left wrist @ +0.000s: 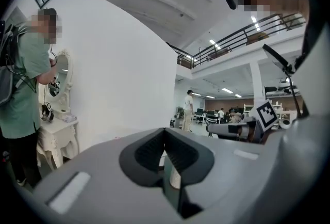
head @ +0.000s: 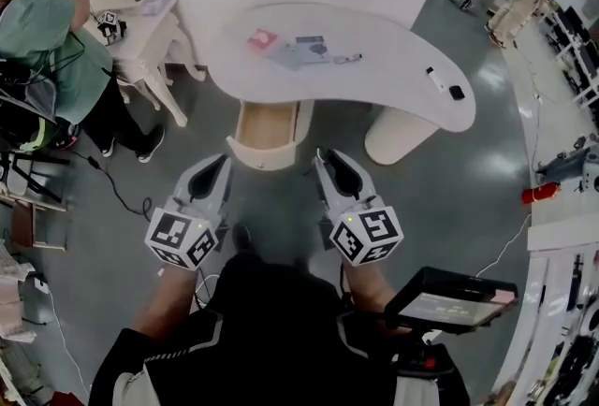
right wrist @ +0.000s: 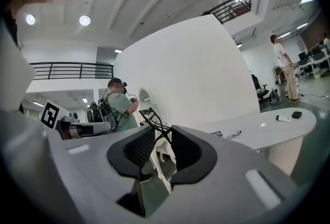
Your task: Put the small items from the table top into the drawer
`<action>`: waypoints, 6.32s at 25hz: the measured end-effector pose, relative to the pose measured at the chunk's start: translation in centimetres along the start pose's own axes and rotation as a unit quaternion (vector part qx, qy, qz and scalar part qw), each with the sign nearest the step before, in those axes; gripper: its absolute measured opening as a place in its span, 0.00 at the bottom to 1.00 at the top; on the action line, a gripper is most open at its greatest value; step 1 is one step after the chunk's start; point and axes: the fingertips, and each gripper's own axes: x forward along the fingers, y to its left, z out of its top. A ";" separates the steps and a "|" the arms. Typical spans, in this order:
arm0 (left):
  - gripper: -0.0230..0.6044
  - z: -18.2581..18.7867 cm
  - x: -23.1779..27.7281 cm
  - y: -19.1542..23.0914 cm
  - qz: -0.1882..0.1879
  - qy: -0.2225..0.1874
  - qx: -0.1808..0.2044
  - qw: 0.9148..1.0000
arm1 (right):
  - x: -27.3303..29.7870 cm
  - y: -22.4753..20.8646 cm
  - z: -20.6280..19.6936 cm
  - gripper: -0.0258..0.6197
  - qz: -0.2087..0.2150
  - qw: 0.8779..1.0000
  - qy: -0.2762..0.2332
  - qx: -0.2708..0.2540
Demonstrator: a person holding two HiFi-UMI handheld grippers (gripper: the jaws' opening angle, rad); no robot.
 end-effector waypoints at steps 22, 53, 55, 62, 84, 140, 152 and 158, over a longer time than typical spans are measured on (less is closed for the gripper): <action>0.04 -1.8 5.8 17.7 -0.068 0.037 -0.027 0.997 | 17.2 0.8 -3.8 0.20 -0.094 0.994 0.057 0.018; 0.04 -15.9 22.3 23.2 -0.083 0.201 -0.009 0.976 | 28.8 -13.3 -20.8 0.20 -0.061 0.959 0.269 0.065; 0.04 -16.6 22.4 23.9 -0.084 0.210 -0.005 0.974 | 29.2 -13.2 -22.0 0.20 -0.054 0.954 0.287 0.066; 0.04 -19.9 22.6 24.6 -0.115 0.243 -0.007 0.963 | 30.5 -13.2 -25.4 0.20 -0.046 0.940 0.334 0.053; 0.04 -29.8 22.4 26.5 -0.111 0.337 -0.026 0.934 | 33.4 -13.2 -34.1 0.20 0.014 0.880 0.472 -0.057; 0.04 -36.1 23.2 28.6 -0.134 0.377 -0.012 0.916 | 37.7 -15.5 -49.6 0.20 0.092 0.762 0.604 -0.212; 0.04 -35.5 23.2 27.7 -0.144 0.361 -0.020 0.921 | 37.8 -16.5 -50.8 0.21 0.068 0.747 0.620 -0.230; 0.04 -35.7 22.6 28.5 -0.133 0.366 -0.019 0.921 | 37.7 -16.4 -50.8 0.25 0.072 0.746 0.623 -0.223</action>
